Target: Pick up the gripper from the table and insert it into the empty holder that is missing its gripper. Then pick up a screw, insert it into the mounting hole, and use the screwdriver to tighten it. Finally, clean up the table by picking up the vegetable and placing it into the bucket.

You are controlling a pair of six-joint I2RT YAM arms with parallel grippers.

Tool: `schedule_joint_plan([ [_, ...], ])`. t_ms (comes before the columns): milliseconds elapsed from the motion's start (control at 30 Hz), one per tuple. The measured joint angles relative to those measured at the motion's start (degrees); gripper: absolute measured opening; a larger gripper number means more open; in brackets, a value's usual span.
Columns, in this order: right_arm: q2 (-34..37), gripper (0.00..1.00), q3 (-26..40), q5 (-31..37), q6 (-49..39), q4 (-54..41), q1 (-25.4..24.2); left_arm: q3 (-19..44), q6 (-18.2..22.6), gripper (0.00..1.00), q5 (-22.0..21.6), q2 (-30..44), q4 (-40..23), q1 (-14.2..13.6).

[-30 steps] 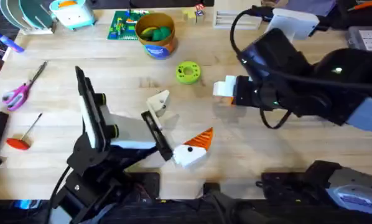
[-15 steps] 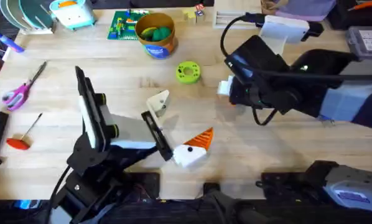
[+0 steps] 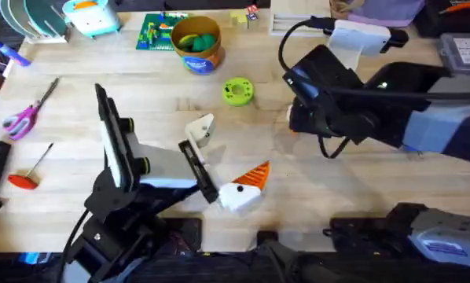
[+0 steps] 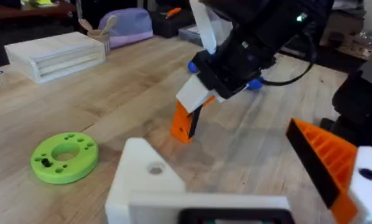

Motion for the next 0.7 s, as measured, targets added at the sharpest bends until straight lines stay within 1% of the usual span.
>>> schedule_joint_plan([
  [33,0.0,0.073,0.0,0.0,0.0,0.0,0.0,0.0,0.0,0.993,0.0,0.0,0.0,0.0],
  [67,0.0,0.029,0.1,0.0,0.1,-0.1,0.0,0.0,0.0,0.992,0.0,0.0,0.0,0.0],
  [100,0.0,0.02,0.1,-0.4,0.0,0.0,0.0,0.0,0.0,0.993,0.0,0.0,0.0,0.0],
  [333,-1.5,0.028,0.2,-1.2,0.0,-0.3,0.0,0.0,0.0,0.993,0.0,0.0,0.0,0.0],
  [567,-9.3,0.028,0.2,-1.3,-0.8,-0.6,0.0,0.0,0.0,0.993,0.0,0.0,0.0,0.0],
  [700,-14.4,0.028,0.2,-1.3,-2.6,-3.0,0.0,0.0,0.0,0.993,0.0,0.0,0.0,0.0],
])
